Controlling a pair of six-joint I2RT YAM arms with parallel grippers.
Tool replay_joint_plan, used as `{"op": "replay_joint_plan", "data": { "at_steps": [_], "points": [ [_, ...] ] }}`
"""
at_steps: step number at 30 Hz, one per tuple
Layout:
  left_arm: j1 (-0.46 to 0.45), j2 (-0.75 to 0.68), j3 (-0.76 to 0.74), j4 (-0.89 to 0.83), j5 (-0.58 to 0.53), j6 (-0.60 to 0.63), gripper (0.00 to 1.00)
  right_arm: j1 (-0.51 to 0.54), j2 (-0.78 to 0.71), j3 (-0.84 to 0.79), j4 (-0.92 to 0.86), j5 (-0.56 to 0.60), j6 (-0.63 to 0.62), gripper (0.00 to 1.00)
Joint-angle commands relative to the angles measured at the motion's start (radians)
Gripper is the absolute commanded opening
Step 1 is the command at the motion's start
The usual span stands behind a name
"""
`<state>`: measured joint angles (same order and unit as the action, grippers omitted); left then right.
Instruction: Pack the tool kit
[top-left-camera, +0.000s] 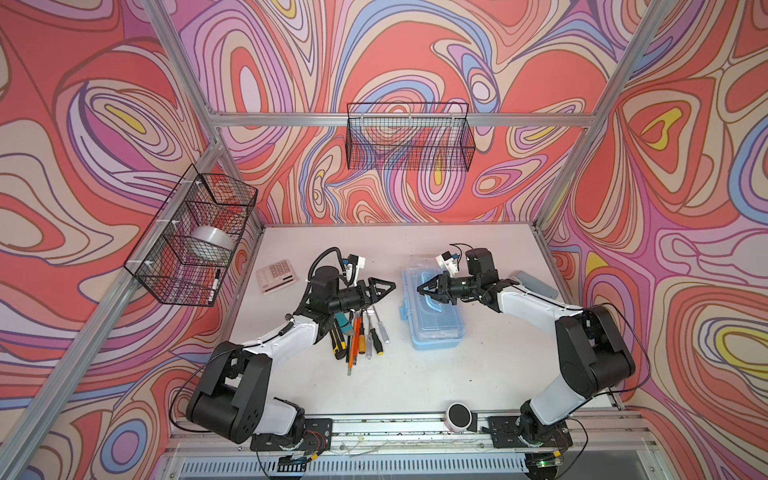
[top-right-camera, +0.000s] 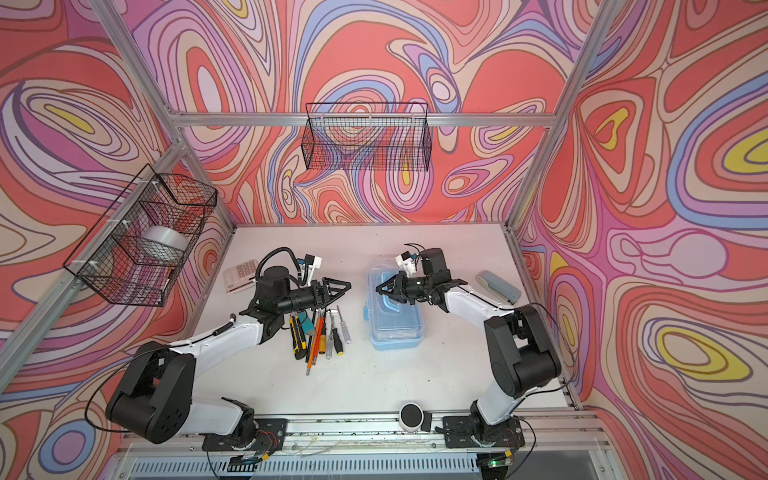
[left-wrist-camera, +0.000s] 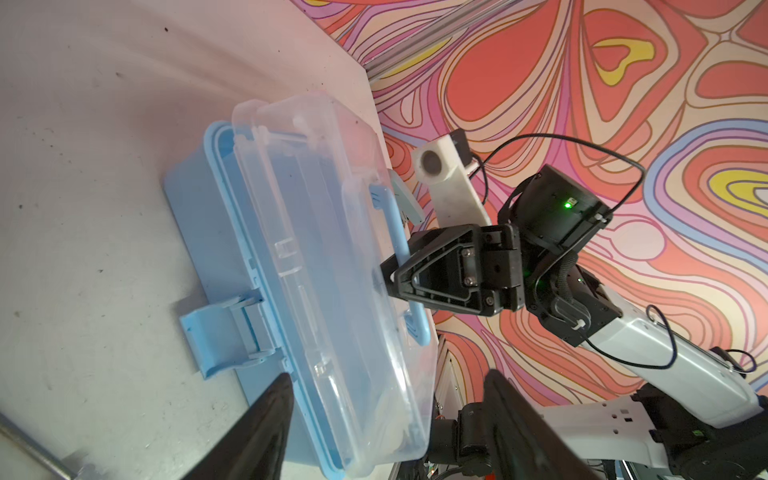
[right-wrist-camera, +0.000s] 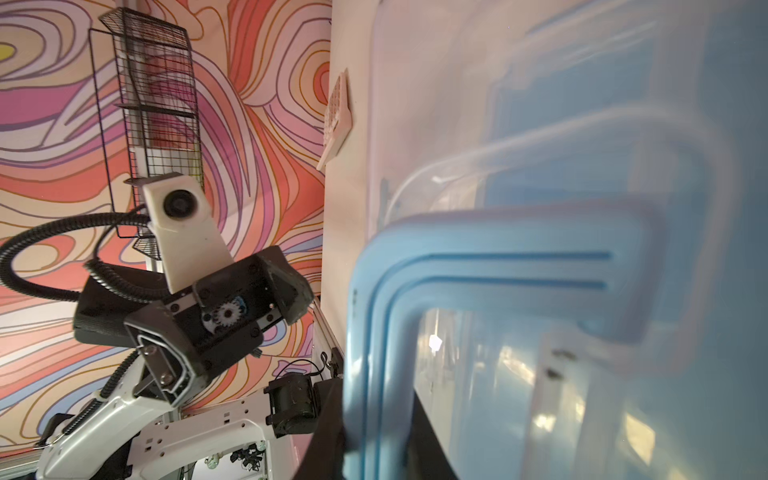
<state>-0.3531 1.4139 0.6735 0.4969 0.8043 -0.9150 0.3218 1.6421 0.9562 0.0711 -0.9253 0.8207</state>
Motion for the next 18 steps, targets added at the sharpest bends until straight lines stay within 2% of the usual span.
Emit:
{"op": "replay_joint_plan", "data": {
  "at_steps": [1,10,18],
  "points": [
    [-0.012,0.027,0.035,-0.026,-0.014,0.038,0.76,0.003,-0.004,-0.057,0.289,-0.101,0.133,0.0],
    [-0.074,0.138,0.107,0.031,-0.021,0.02,0.79,-0.012,0.046,-0.122,0.648,-0.176,0.389,0.0],
    [-0.13,0.245,0.188,0.115,0.0,-0.04,0.78,-0.013,0.031,-0.139,0.582,-0.162,0.329,0.0]
  ]
}}
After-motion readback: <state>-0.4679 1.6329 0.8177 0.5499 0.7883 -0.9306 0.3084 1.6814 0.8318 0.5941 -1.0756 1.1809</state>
